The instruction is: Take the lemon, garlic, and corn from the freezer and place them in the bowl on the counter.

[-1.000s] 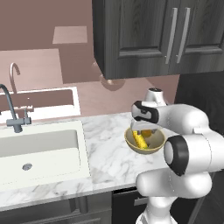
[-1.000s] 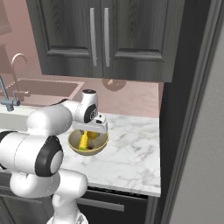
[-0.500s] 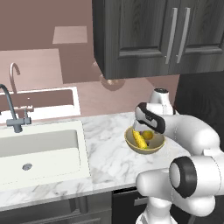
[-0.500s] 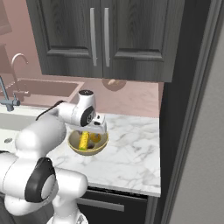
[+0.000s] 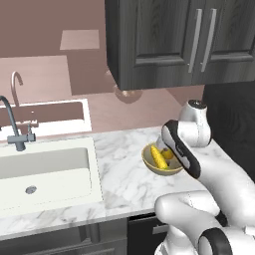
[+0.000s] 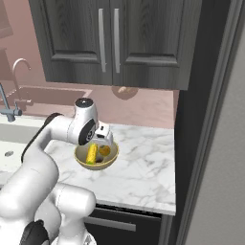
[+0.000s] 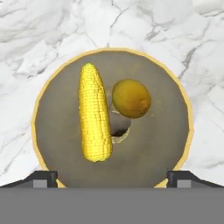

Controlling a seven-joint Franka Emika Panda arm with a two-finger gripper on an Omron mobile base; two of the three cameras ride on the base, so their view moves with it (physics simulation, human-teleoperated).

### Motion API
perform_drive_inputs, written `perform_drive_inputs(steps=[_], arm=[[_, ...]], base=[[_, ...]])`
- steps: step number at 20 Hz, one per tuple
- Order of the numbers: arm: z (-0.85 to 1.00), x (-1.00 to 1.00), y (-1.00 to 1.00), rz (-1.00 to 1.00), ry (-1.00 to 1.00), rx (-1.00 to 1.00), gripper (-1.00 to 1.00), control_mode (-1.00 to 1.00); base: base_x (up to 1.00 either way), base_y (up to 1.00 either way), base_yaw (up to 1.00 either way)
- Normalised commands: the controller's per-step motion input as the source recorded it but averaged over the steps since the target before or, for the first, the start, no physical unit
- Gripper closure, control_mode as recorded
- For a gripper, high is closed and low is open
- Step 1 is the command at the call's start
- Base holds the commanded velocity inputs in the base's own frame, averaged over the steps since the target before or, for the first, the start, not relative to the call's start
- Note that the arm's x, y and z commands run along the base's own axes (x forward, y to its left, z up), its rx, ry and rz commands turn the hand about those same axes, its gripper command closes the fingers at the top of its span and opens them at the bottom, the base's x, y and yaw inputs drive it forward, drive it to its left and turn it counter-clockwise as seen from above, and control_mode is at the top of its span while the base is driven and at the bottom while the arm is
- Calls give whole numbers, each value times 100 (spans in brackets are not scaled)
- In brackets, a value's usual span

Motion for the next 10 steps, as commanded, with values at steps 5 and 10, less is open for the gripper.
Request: perform_drive_inputs(steps=[5,10], arm=[[40,-54,11,-4,-17,0,-100,-100],[42,-40,45,0,-10,-3,-100,-100]], base=[[0,0,0],[0,0,0]])
